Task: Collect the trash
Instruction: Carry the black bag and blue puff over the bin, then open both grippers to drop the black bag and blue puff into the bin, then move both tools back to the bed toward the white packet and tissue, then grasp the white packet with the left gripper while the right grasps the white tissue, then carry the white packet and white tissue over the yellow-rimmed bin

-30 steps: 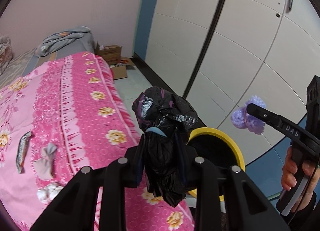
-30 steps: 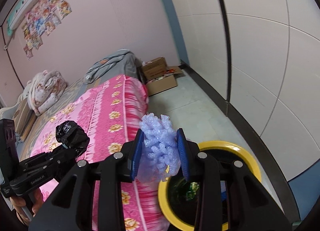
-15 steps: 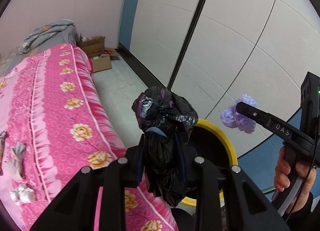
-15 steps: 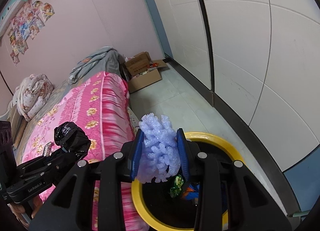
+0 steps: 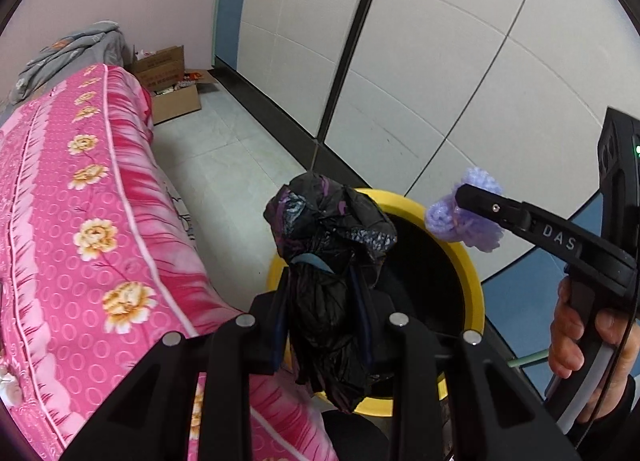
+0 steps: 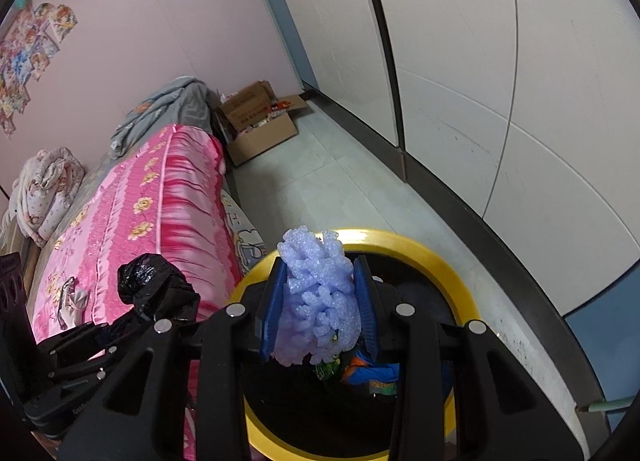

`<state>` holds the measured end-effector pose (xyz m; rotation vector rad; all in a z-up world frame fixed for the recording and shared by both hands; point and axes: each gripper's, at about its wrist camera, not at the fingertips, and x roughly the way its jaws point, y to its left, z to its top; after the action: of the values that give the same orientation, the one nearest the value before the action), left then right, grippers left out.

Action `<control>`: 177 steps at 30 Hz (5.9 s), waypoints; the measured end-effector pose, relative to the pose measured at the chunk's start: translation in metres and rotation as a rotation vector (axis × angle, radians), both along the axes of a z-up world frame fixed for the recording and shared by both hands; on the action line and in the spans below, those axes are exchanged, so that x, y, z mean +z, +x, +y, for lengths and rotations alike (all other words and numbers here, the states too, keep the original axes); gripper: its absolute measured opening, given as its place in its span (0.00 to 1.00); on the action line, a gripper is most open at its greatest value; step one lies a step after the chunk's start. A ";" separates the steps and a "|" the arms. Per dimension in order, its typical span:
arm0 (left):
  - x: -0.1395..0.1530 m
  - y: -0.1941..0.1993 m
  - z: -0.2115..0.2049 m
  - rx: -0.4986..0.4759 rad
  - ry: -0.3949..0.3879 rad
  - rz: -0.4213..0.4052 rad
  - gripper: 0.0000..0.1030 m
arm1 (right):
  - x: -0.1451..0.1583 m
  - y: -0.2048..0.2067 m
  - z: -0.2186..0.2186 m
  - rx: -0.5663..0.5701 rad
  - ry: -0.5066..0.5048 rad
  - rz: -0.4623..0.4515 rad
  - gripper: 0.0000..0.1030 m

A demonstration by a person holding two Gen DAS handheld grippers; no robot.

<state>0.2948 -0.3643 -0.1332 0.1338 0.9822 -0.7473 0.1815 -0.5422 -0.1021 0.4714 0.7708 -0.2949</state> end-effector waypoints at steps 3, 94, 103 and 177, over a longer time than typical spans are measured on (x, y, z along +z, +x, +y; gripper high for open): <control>-0.009 -0.001 -0.007 -0.010 0.004 0.019 0.25 | -0.006 -0.001 -0.002 -0.016 -0.007 0.011 0.32; -0.011 0.142 0.429 0.695 0.070 -0.019 0.79 | -0.004 0.110 0.416 0.865 -0.103 -0.003 0.92; -0.040 0.165 0.436 0.706 0.056 0.039 0.78 | -0.018 0.123 0.453 0.965 -0.208 0.001 0.92; 0.089 0.046 0.222 0.398 -0.054 -0.142 0.24 | 0.101 0.013 0.200 0.311 -0.073 -0.197 0.18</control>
<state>0.3404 -0.1419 -0.0445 -0.0553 0.8190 -0.3918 0.1942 -0.3424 -0.0015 0.3007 0.6276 0.0143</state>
